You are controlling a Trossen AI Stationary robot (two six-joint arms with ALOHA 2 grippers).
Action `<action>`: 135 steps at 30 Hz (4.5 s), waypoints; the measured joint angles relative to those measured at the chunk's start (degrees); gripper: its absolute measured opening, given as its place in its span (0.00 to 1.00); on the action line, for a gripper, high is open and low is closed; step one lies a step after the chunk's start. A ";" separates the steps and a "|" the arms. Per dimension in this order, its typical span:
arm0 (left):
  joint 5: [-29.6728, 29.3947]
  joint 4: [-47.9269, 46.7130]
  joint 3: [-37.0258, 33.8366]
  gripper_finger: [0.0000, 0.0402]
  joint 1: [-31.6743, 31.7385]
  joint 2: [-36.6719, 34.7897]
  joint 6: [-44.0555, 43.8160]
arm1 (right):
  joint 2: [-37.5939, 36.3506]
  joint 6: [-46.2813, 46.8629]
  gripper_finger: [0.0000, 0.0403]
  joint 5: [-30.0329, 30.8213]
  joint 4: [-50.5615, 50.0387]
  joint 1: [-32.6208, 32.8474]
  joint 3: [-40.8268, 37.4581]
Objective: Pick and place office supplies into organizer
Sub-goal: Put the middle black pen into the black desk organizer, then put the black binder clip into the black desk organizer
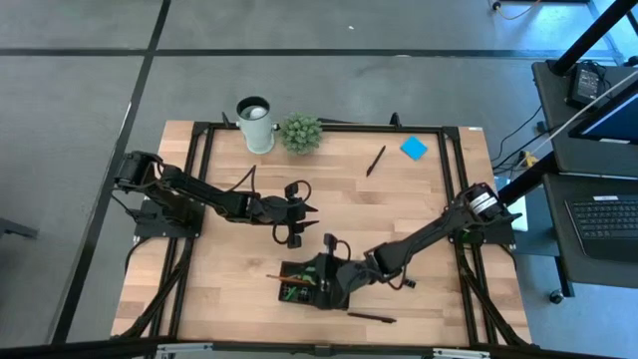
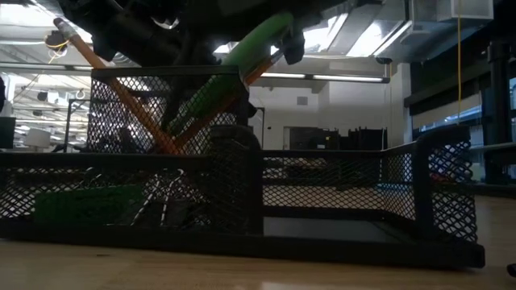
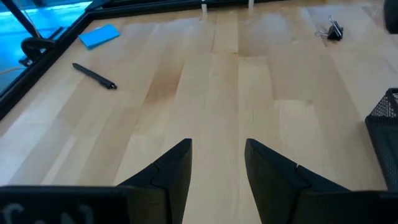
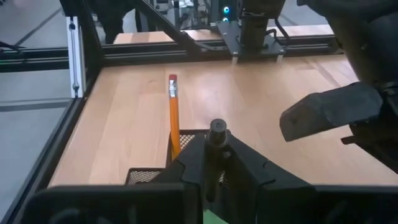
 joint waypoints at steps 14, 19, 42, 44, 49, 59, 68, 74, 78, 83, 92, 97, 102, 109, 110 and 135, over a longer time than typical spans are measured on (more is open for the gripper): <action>1.15 -0.43 0.00 0.36 0.00 0.00 0.49 | 0.34 -0.67 0.16 0.95 1.59 0.57 -0.15; 1.31 -0.43 0.00 0.36 0.00 0.00 0.46 | 0.41 -0.16 0.19 0.69 1.71 0.63 -0.15; 1.31 -0.41 0.00 0.36 0.00 0.00 -1.14 | -9.89 -5.90 0.20 -0.35 -7.23 2.31 -0.44; 1.31 -0.43 0.00 0.36 0.00 0.00 -1.85 | -12.63 -5.39 0.20 -0.62 -11.40 2.78 -0.44; 1.31 -0.97 0.00 0.36 0.00 0.00 -3.51 | -20.58 4.54 0.20 -6.68 -28.15 4.19 -0.35; 1.55 -3.40 0.00 0.36 0.00 0.00 -5.84 | -29.56 38.87 0.20 -19.74 -70.04 11.45 -0.41; 1.55 -3.45 0.00 0.36 0.00 0.00 -8.57 | -29.53 54.65 0.20 -19.94 -76.06 18.03 -6.89; 2.03 -3.45 0.00 0.36 0.00 0.00 -10.24 | -29.53 58.16 0.20 -23.23 -73.20 17.89 -14.04; 3.09 -3.43 0.00 0.36 0.00 0.00 -10.27 | -29.53 57.31 0.18 -26.57 -66.88 17.75 -19.32; 3.08 -3.41 0.00 0.36 0.00 0.00 -11.75 | -29.53 58.42 0.17 -26.98 -60.98 17.27 -23.13; 3.10 -3.41 0.00 0.36 0.00 0.00 -13.29 | -29.53 63.23 0.19 -26.96 -61.46 16.41 -23.69; 3.10 -3.39 0.00 0.36 0.00 0.00 -14.39 | -29.53 65.25 0.22 -26.98 -61.48 16.42 -23.69; 3.10 -3.39 0.00 0.36 0.01 0.00 -17.46 | -29.53 66.14 0.30 -26.98 -61.33 16.42 -23.69; 3.08 -3.39 0.00 0.36 0.01 0.00 -17.62 | -29.53 64.56 0.43 -26.98 -59.66 16.42 -23.69; 3.08 -3.39 0.00 0.36 0.02 0.00 -17.63 | -29.53 64.44 0.44 -26.98 -59.38 16.42 -23.69; 3.08 -3.41 0.00 0.36 0.02 0.00 -17.59 | -29.53 62.86 0.35 -29.06 -50.67 16.44 -30.73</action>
